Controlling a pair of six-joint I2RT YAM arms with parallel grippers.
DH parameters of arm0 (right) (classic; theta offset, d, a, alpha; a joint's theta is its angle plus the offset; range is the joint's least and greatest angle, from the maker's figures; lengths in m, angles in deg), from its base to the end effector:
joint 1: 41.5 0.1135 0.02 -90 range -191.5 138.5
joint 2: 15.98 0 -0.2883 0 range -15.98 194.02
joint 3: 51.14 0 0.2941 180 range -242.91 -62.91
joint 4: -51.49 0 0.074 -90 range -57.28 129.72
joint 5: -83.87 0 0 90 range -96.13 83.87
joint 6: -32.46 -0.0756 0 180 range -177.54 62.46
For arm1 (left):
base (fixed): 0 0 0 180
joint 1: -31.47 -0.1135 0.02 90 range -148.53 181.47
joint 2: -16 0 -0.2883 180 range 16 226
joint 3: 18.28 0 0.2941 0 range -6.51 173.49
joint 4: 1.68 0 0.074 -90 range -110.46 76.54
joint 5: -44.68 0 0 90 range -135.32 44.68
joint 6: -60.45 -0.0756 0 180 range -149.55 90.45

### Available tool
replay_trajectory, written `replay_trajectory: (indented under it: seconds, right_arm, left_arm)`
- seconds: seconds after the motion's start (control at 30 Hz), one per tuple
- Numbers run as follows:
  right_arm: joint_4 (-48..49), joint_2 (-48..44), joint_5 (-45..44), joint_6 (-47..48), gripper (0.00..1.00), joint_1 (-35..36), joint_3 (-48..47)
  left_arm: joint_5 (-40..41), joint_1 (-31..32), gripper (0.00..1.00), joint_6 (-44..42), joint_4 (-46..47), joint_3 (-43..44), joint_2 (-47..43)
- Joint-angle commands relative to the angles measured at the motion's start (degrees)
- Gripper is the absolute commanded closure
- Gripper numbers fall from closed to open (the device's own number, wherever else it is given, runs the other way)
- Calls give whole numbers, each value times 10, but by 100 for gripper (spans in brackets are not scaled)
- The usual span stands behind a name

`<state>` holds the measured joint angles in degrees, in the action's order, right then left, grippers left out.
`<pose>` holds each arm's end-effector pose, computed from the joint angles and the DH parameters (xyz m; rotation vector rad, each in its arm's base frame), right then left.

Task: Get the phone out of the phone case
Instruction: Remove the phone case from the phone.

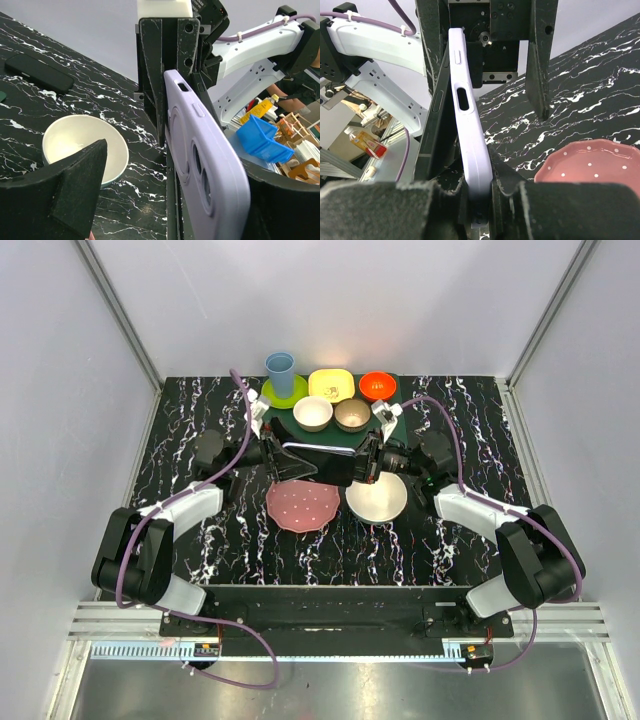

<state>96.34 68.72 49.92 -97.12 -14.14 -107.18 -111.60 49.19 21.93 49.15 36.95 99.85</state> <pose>0.2936 0.2225 0.2919 -0.7902 1.4128 1.5562 0.3066 -0.1706 0.2987 0.7558 1.4644 -1.6340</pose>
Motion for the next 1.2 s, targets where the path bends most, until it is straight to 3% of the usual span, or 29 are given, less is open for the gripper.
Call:
replay_trajectory:
  seconds: [0.0,0.07,0.13,0.2,0.77,0.93,1.17]
  right_arm:
    - [-13,-5,0,-3,100,11,-21]
    - [-17,-5,-2,-2,100,9,-20]
    - [-19,-7,-4,-5,100,4,-20]
    - [-21,-6,-7,-8,100,1,-22]
    - [-124,17,-38,7,100,-17,-48]
    - [-166,26,-39,19,100,-17,-63]
    - [-191,40,-42,21,100,-17,-71]
  left_arm:
    - [34,-6,15,16,53,19,-8]
    - [32,-10,13,20,62,17,-11]
    - [27,-12,3,21,67,15,-13]
    - [26,-13,2,26,77,13,-16]
    - [28,-38,1,-3,53,16,-44]
    - [33,-44,1,-78,-62,34,-74]
    - [67,-42,1,-287,-288,76,-118]
